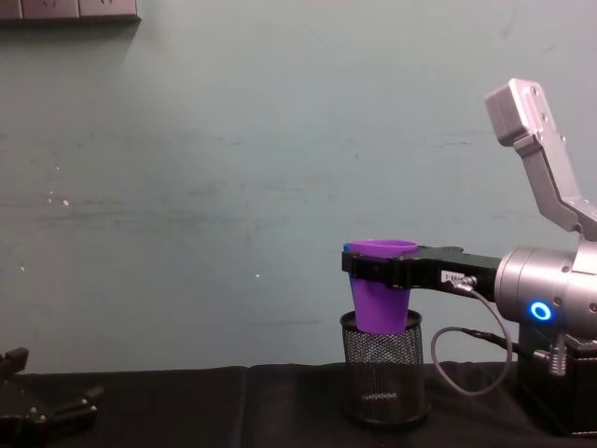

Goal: Pick up one cup with a gripper and tap it against the other cup.

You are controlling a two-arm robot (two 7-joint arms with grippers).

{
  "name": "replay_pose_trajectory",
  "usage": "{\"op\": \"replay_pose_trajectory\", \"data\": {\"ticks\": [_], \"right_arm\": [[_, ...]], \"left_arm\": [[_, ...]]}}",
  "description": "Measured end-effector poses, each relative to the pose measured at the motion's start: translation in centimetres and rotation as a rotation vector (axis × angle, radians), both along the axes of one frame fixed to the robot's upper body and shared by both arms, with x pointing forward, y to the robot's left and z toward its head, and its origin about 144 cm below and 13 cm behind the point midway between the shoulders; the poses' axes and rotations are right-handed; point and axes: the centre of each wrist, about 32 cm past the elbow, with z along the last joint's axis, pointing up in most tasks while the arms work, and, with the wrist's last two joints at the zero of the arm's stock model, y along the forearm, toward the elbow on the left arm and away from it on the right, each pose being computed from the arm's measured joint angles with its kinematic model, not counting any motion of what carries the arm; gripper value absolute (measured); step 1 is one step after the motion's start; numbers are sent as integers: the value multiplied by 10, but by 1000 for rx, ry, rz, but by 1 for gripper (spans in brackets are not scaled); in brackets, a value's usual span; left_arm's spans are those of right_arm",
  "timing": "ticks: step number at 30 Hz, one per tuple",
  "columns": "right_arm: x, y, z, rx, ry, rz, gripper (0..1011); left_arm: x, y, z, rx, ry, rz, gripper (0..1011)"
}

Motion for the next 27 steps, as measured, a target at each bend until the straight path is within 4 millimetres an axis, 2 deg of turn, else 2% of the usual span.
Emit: {"op": "replay_pose_trajectory", "data": {"ticks": [27], "right_arm": [[0, 0, 0, 0, 0, 0, 747]], "left_arm": [[0, 0, 0, 0, 0, 0, 1000]]}}
